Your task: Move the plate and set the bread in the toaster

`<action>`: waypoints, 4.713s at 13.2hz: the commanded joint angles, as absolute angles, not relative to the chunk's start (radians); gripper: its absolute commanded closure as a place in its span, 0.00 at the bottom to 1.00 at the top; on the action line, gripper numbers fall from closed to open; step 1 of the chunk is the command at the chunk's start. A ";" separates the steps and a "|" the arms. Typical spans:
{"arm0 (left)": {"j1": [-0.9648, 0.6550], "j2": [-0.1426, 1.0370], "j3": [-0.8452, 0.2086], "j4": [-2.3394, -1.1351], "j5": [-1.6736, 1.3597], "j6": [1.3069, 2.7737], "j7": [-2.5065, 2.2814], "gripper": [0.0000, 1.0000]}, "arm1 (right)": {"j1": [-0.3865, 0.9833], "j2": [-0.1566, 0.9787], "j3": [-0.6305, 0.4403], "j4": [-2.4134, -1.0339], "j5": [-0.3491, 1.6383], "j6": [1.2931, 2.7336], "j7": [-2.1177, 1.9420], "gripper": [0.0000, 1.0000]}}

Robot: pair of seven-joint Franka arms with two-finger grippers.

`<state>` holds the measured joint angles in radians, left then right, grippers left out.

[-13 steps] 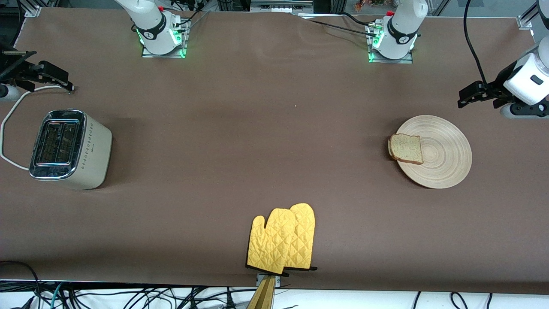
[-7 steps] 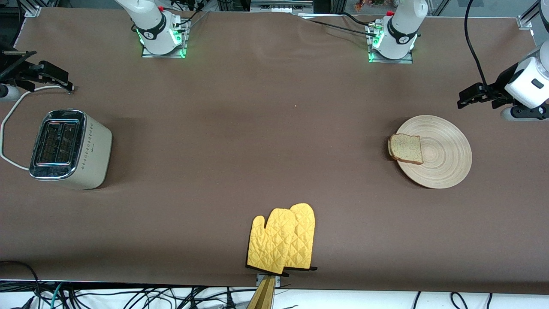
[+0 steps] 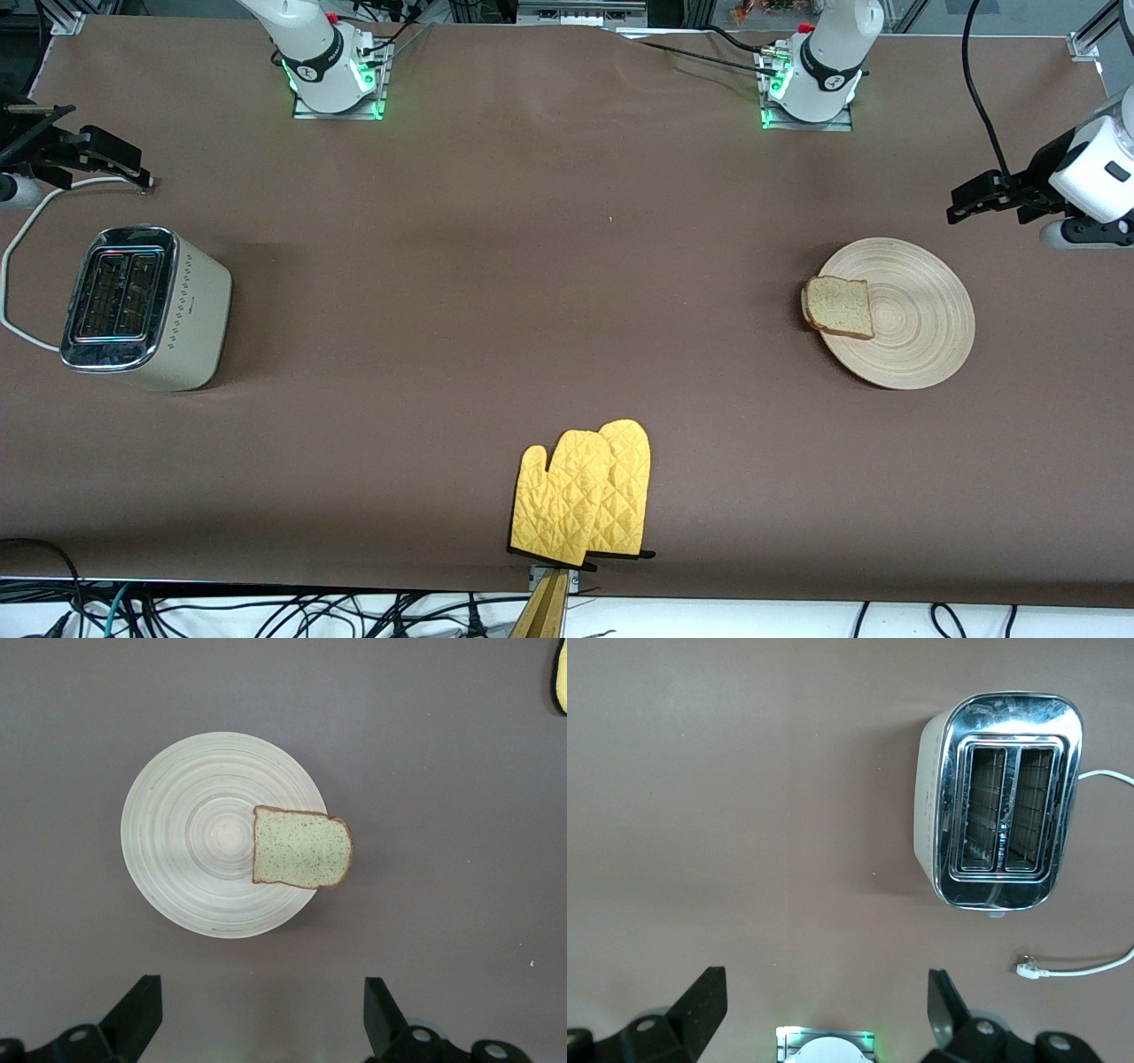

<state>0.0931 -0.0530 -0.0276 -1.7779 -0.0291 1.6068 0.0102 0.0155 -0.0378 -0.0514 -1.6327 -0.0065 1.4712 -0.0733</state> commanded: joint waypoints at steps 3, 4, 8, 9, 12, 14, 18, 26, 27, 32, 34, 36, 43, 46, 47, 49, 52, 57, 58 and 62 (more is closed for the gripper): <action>0.401 0.234 -0.018 -1.553 -0.195 1.505 0.410 0.00 | 0.009 -0.032 -0.048 -1.611 0.006 1.453 -0.060 0.00; 0.452 0.318 -0.018 -1.480 -0.213 1.453 0.455 0.00 | 0.009 -0.032 -0.048 -1.609 0.006 1.453 -0.060 0.00; 0.626 0.558 -0.020 -1.424 -0.319 1.393 0.535 0.00 | 0.009 -0.032 -0.049 -1.611 0.006 1.453 -0.060 0.00; 0.632 0.601 -0.020 -1.424 -0.322 1.393 0.631 0.00 | 0.009 -0.032 -0.049 -1.611 0.006 1.451 -0.060 0.00; 0.658 0.708 -0.020 -1.433 -0.373 1.394 0.712 0.00 | 0.009 -0.032 -0.049 -1.611 0.006 1.451 -0.060 0.00; 0.672 0.764 -0.023 -1.451 -0.402 1.393 0.735 0.00 | 0.009 -0.032 -0.049 -1.611 0.006 1.453 -0.060 0.00; 0.673 0.819 -0.021 -1.444 -0.403 1.402 0.753 0.00 | 0.011 -0.032 -0.048 -1.611 0.006 1.453 -0.060 0.00; 0.686 0.887 -0.021 -1.437 -0.517 1.531 0.753 0.00 | 0.011 -0.032 -0.048 -1.611 0.006 1.453 -0.060 0.00; 0.686 0.887 -0.021 -1.439 -0.534 1.529 0.753 0.00 | 0.011 -0.032 -0.048 -1.611 0.006 1.453 -0.060 0.00; 0.678 0.907 -0.025 -1.440 -0.597 1.532 0.753 0.07 | 0.011 -0.032 -0.049 -1.611 0.006 1.453 -0.060 0.00; 0.667 0.907 -0.025 -1.443 -0.600 1.534 0.753 0.12 | 0.009 -0.031 -0.049 -1.611 0.006 1.453 -0.060 0.00; 0.667 0.907 -0.026 -1.448 -0.595 1.546 0.755 0.33 | 0.009 -0.032 -0.049 -1.611 0.006 1.453 -0.060 0.00; 0.667 0.934 -0.028 -1.442 -0.594 1.563 0.827 0.94 | 0.009 -0.031 -0.049 -1.611 0.006 1.451 -0.061 0.00; 0.667 0.948 -0.031 -1.439 -0.595 1.574 0.863 1.00 | 0.009 -0.031 -0.049 -1.611 0.006 1.453 -0.061 0.00; 0.667 0.948 -0.037 -1.439 -0.613 1.572 0.889 1.00 | 0.009 -0.031 -0.049 -1.611 0.006 1.453 -0.061 0.00; 0.667 0.936 -0.099 -1.434 -0.640 1.560 0.885 1.00 | 0.011 -0.031 -0.049 -1.609 0.006 1.453 -0.060 0.00; 0.667 0.925 -0.260 -1.431 -0.644 1.536 0.795 1.00 | 0.006 -0.031 -0.049 -1.611 0.006 1.454 -0.060 0.00; 0.516 0.925 -0.377 -1.379 -0.660 1.578 0.591 1.00 | 0.008 0.031 -0.049 -1.600 0.003 1.465 -0.060 0.00; 0.461 0.902 -0.365 -1.391 -0.701 1.627 0.583 1.00 | 0.006 0.041 -0.051 -1.579 -0.001 1.466 -0.078 0.00; 0.293 0.905 -0.359 -1.448 -0.814 1.774 0.541 1.00 | 0.005 0.162 -0.051 -1.569 0.009 1.558 -0.080 0.00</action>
